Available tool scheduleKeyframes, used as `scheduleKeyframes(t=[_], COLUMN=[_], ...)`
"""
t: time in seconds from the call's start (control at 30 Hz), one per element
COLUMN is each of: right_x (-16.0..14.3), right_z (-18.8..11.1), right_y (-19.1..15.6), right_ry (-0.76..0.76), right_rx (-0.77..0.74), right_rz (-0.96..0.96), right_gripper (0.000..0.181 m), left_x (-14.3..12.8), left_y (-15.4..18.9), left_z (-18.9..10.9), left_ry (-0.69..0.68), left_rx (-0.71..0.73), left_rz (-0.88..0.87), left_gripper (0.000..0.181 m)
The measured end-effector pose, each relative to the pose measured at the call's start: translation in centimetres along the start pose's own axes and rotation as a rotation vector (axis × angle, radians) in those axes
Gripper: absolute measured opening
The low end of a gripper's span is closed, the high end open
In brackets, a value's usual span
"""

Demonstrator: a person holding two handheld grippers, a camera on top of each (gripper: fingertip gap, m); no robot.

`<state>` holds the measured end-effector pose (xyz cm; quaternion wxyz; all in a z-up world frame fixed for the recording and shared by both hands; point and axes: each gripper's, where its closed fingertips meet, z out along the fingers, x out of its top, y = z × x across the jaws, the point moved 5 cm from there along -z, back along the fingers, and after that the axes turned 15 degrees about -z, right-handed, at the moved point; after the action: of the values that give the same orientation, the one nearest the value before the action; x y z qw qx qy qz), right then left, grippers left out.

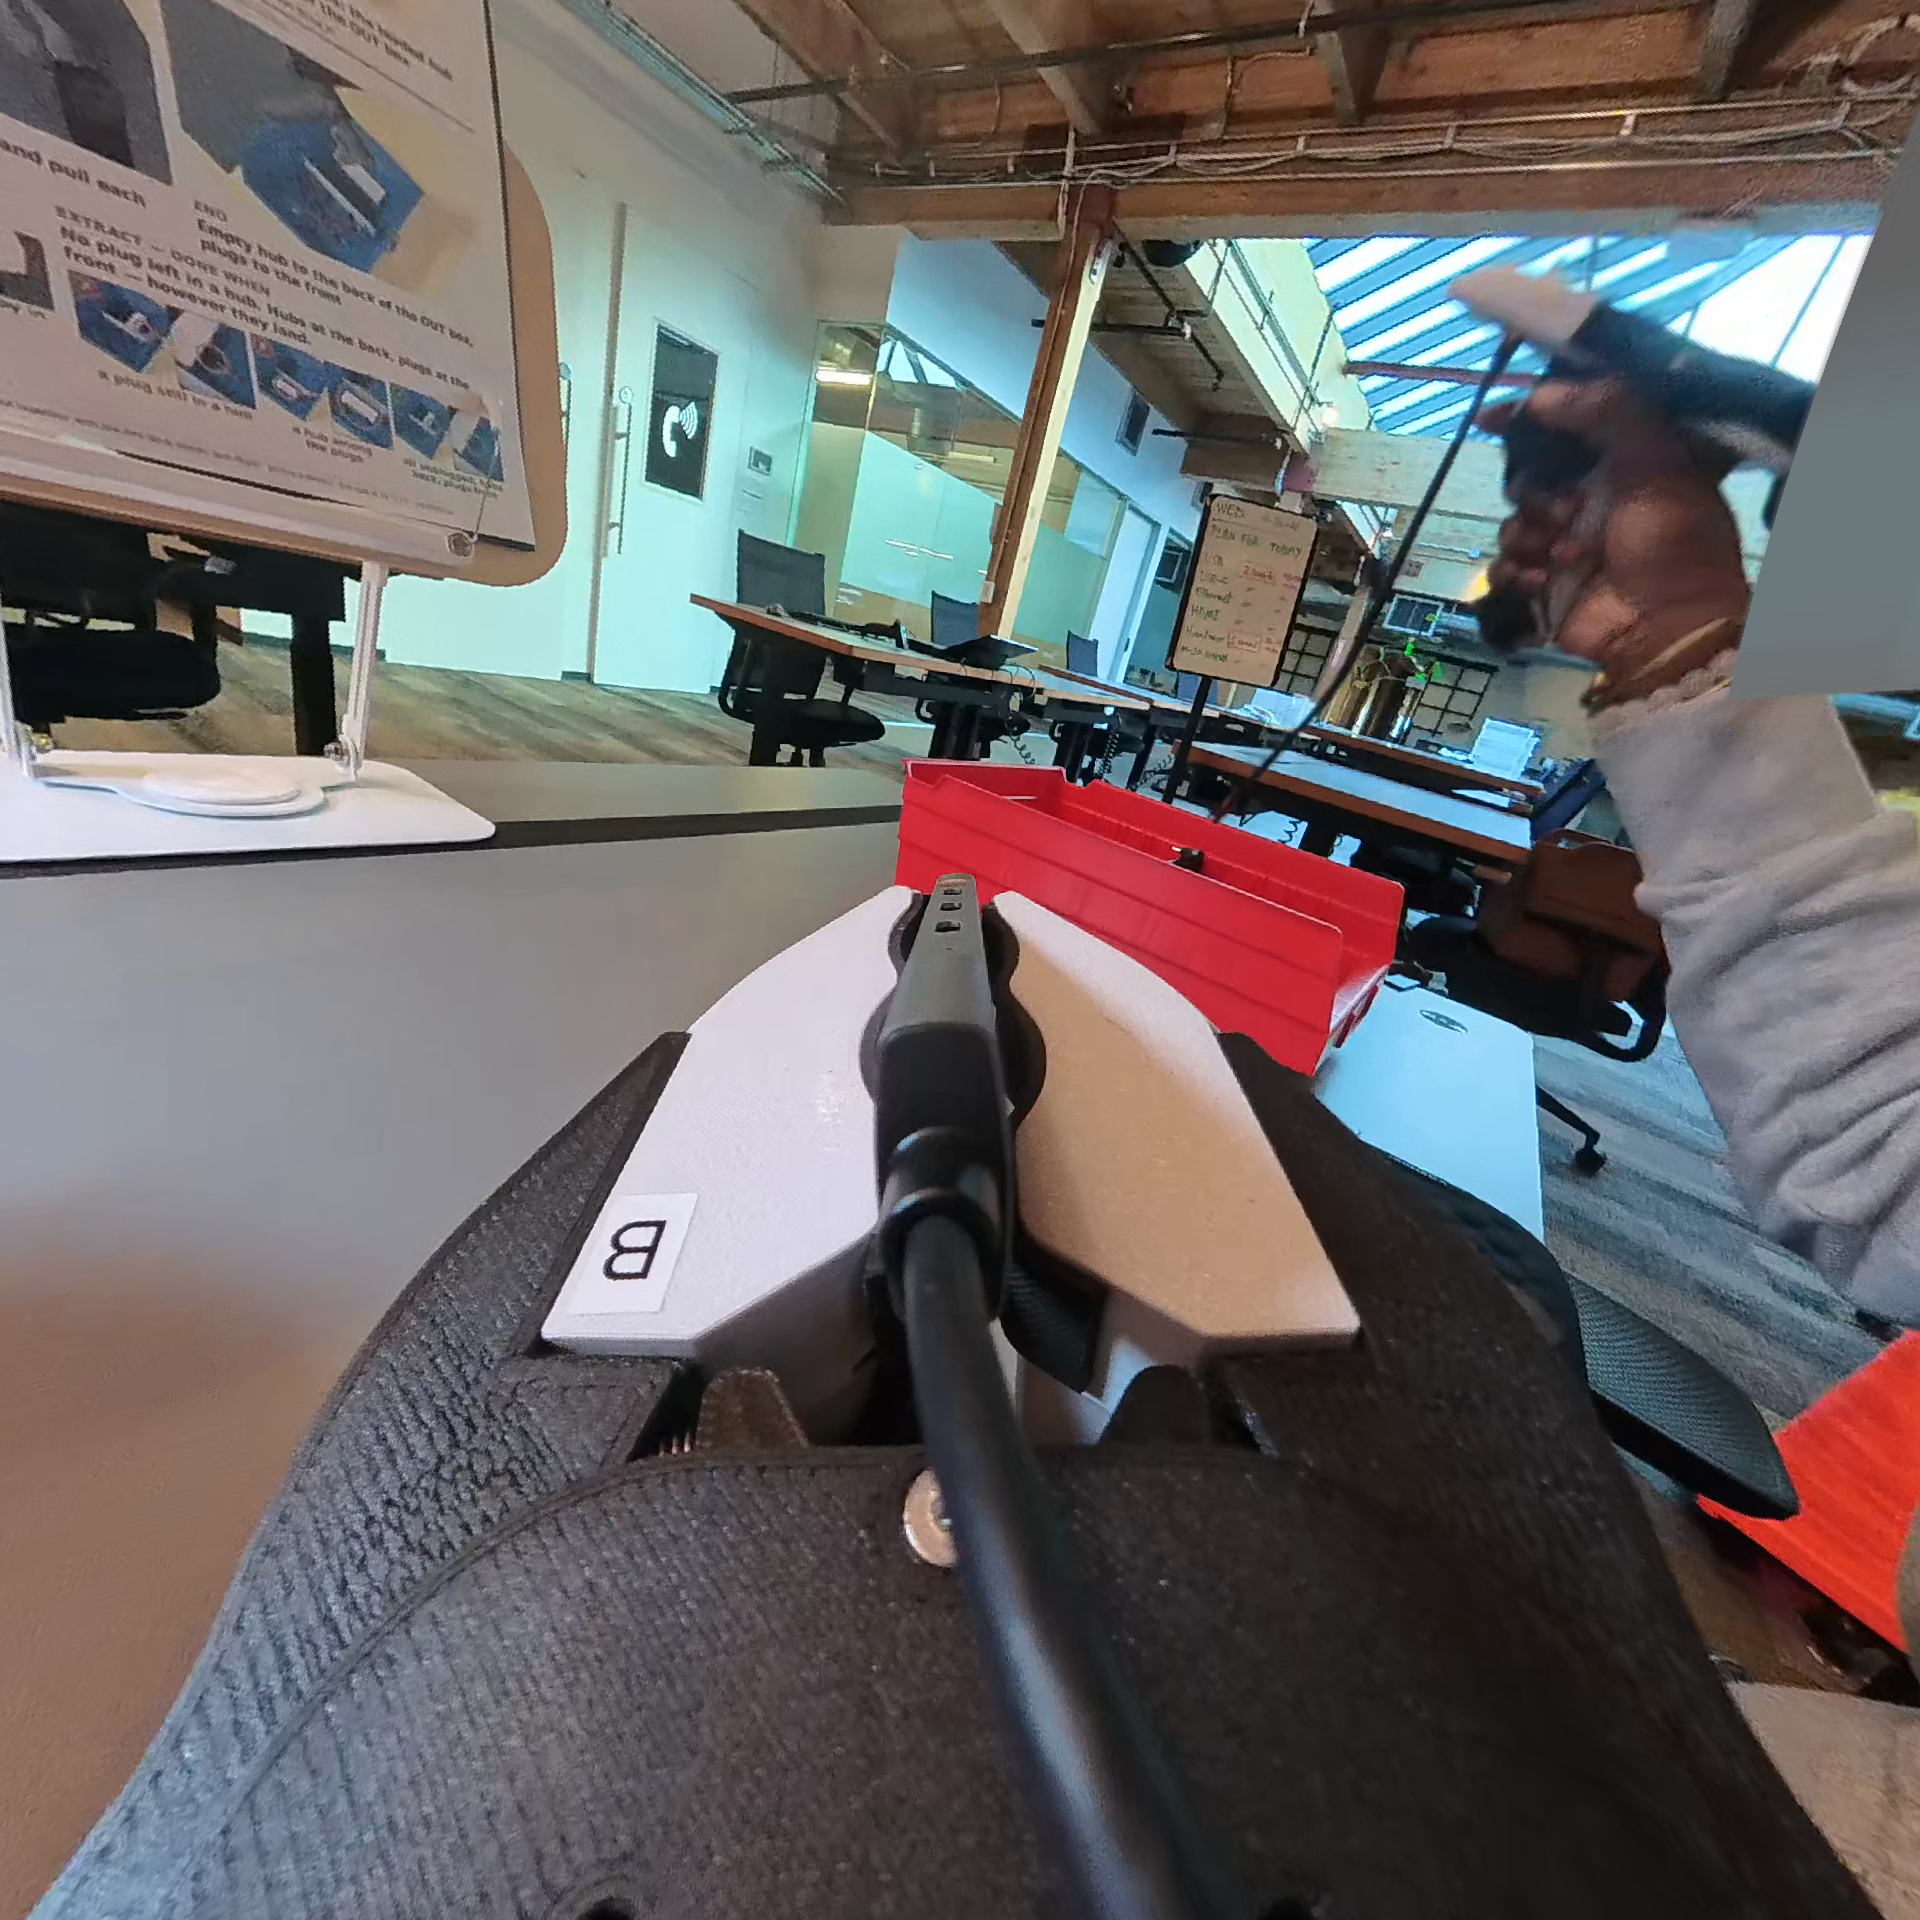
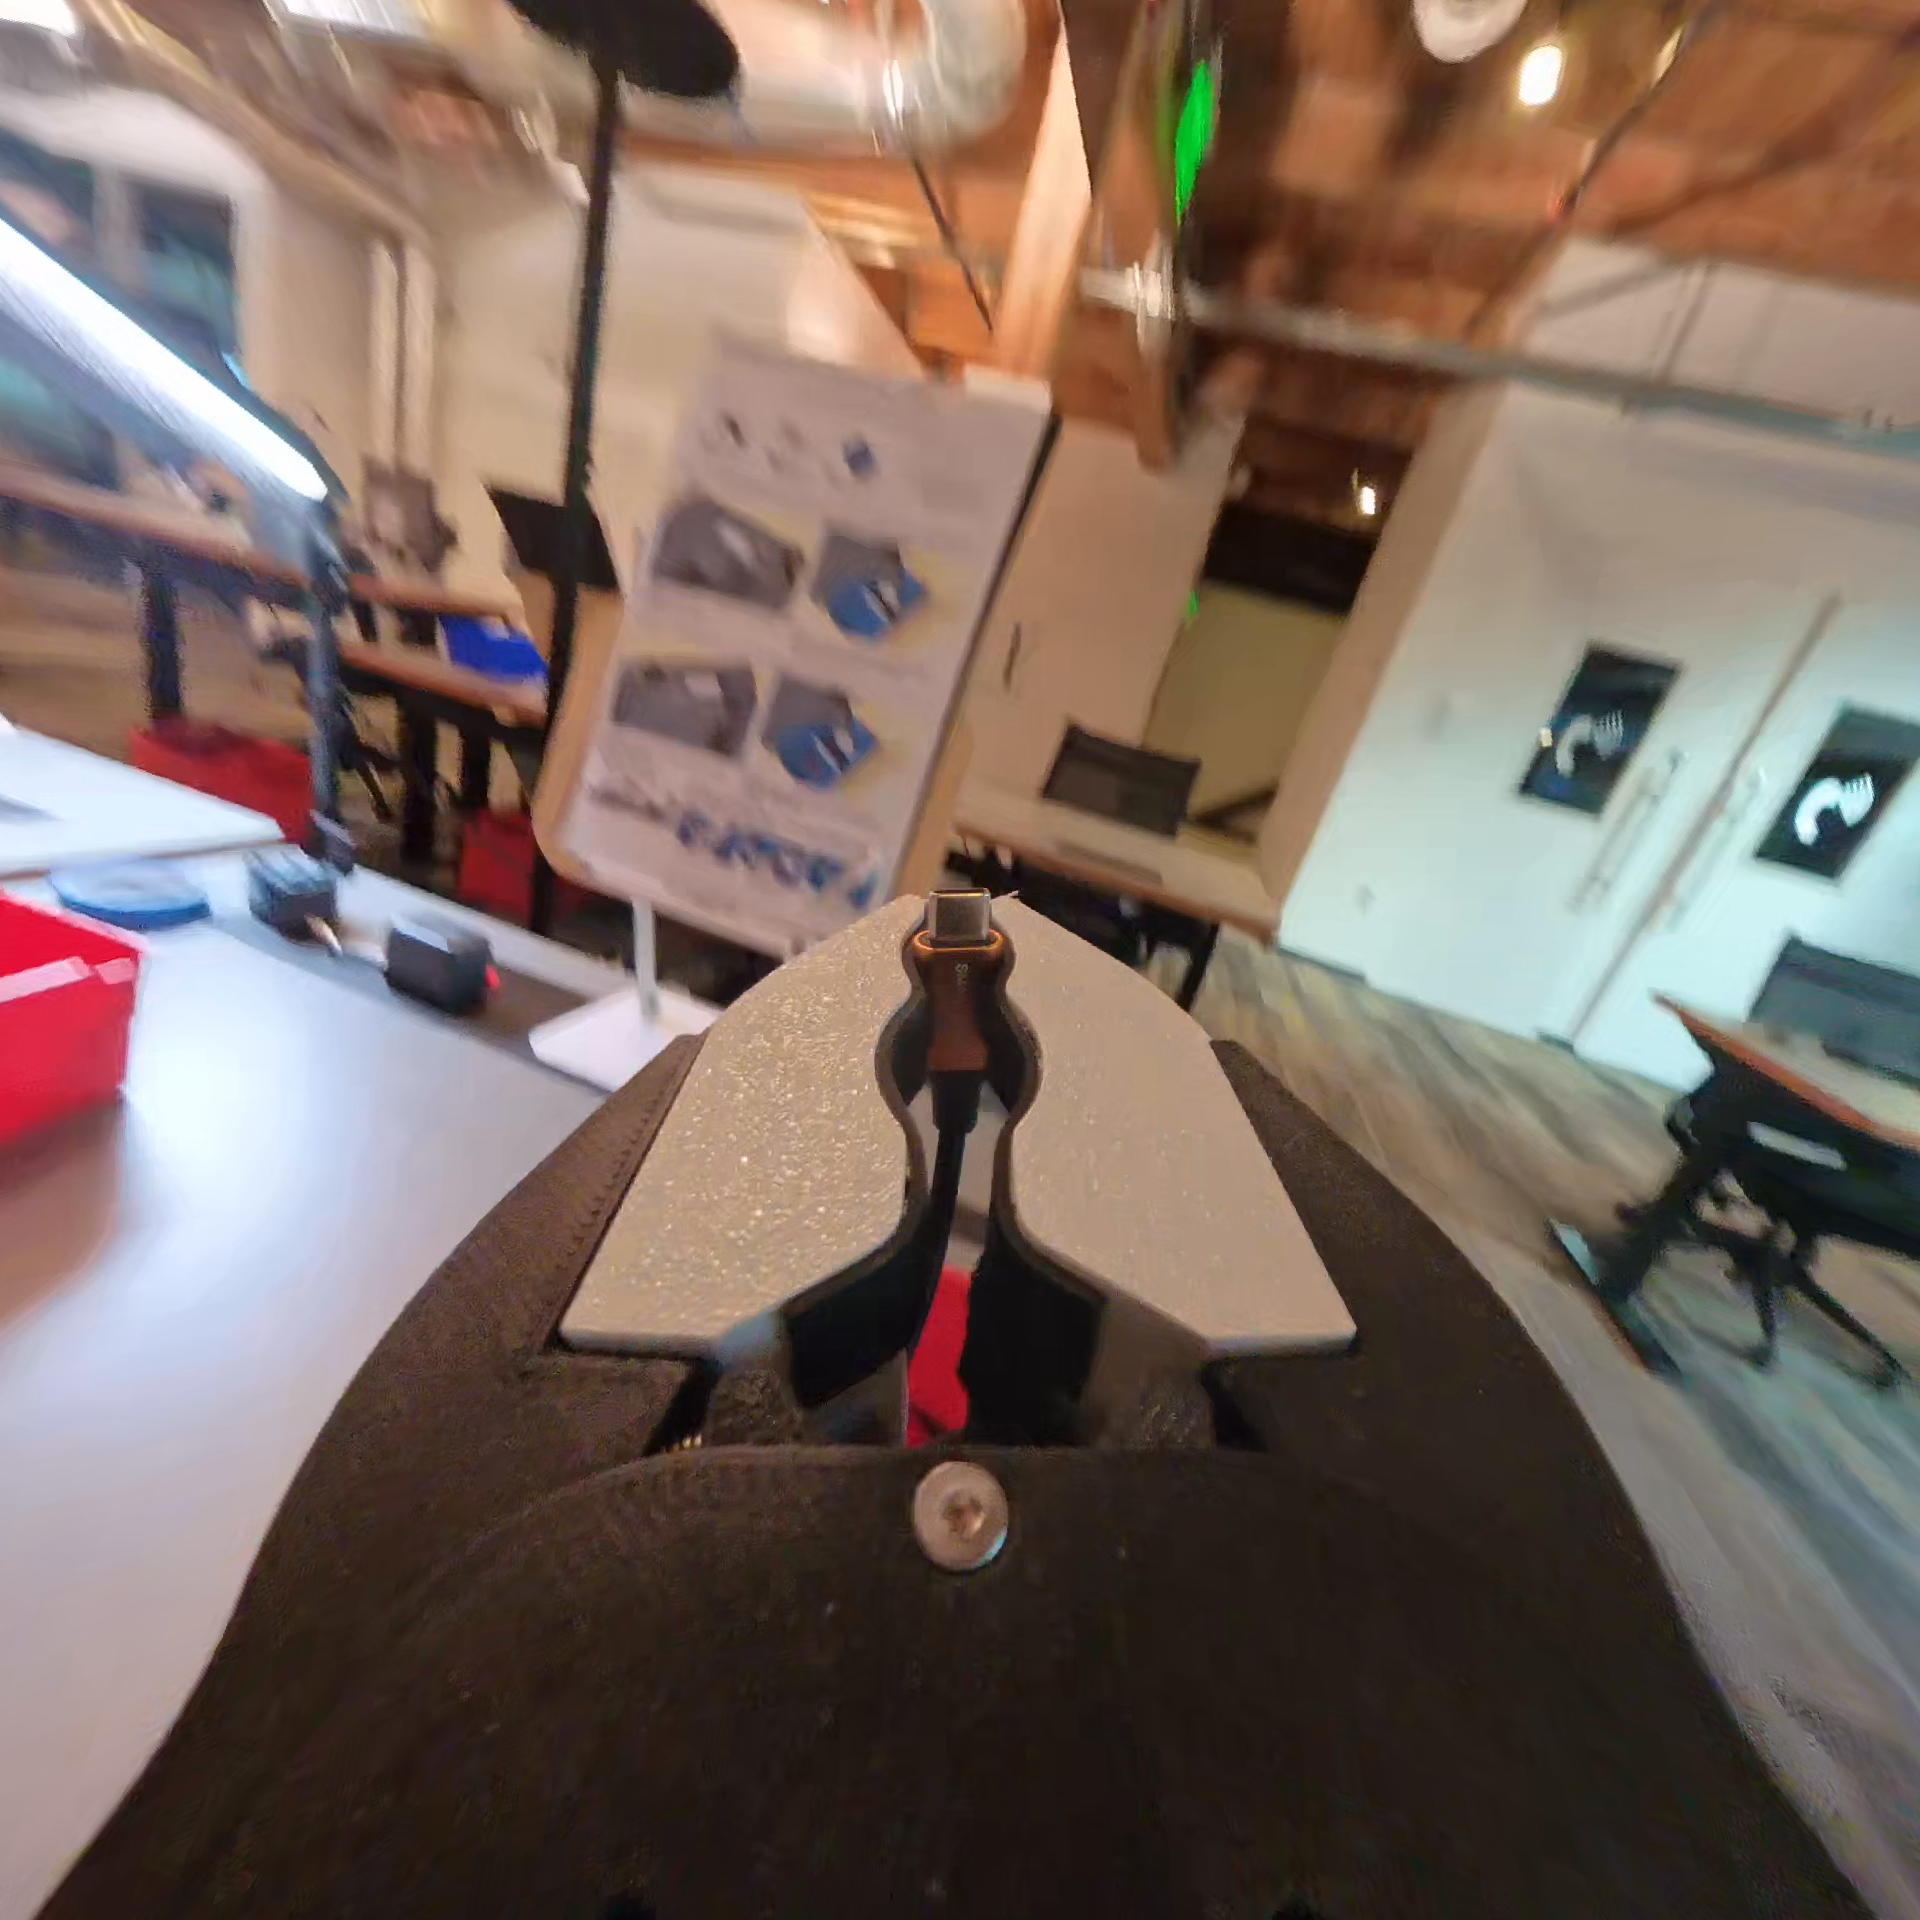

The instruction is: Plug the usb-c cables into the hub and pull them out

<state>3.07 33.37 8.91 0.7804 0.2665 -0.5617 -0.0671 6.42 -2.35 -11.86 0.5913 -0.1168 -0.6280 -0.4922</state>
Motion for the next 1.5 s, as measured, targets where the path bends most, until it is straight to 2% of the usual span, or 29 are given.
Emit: scheduleKeyframes(t=[0.1, 0.33, 0.4, 0.47, 0.6, 0.67, 0.73, 0.87, 1.0, 1.1, 1.17, 1.33, 1.43, 1.5], right_x=[-4.6, -13.6, -17.1, -20.3, -24.2, -25.7, -26.1, -24.4, -20.5, -15.7, -12.0, -2.3, 1.8, 3.7], right_z=[0.1, -1.6, -2.7, -4.1, -6.1, -6.5, -6.3, -5.5, -4.8, -3.6, -2.1, -0.3, -0.7, -1.0], right_y=[-0.4, -2.2, -2.4, -2.6, -2.3, -2.2, -1.8, -0.1, 1.6, 0.5, -3.3, -18.3, -27.5, -32.6], right_ry=[-0.127, -0.212, -0.369, -0.611, -0.928, -1.039, -1.063, -0.981, -0.844, -0.636, -0.446, 0.057, 0.219, 0.253], right_rx=[0.014, -0.058, -0.113, -0.145, -0.166, -0.159, -0.17, -0.229, -0.298, -0.277, -0.089, 0.541, 0.825, 0.954], right_rz=[0.048, 0.366, 0.34, 0.232, 0.1, 0.089, 0.094, 0.124, 0.084, 0.022, 0.051, 0.24, 0.279, 0.325], right_gripper=[0.006, 0.006, 0.007, 0.008, 0.016, 0.025, 0.04, 0.078, 0.092, 0.092, 0.079, 0.055, 0.053, 0.052], left_x=[-0.1, -0.3, -0.2, -0.2, -0.3, -0.3, -0.3, -0.5, -0.5, -0.7, -0.8, -1.1, -1.3, -1.6], left_y=[0.0, -0.1, -0.1, -0.1, -0.1, -0.1, -0.1, -0.1, -0.2, -0.3, -0.3, -0.2, -0.1, -0.1], left_z=[0.1, 0.2, 0.2, 0.2, 0.2, 0.2, 0.2, 0.3, 0.4, 0.5, 0.5, 0.7, 0.9, 1.0], left_ry=[-0.01, -0.021, -0.016, -0.016, -0.021, -0.023, -0.027, -0.037, -0.044, -0.056, -0.068, -0.09, -0.11, -0.125], left_rx=[0.002, 0.004, 0.003, 0.002, 0.001, -0.002, -0.002, -0.003, -0.001, 0.003, 0.003, 0.009, 0.018, 0.029], left_rz=[0.003, 0.01, 0.008, 0.001, 0.002, 0.001, 0.0, -0.002, -0.005, -0.007, -0.005, 0.012, 0.037, 0.058], left_gripper=[0.01, 0.01, 0.01, 0.01, 0.01, 0.01, 0.01, 0.01, 0.01, 0.01, 0.01, 0.01, 0.01, 0.01])
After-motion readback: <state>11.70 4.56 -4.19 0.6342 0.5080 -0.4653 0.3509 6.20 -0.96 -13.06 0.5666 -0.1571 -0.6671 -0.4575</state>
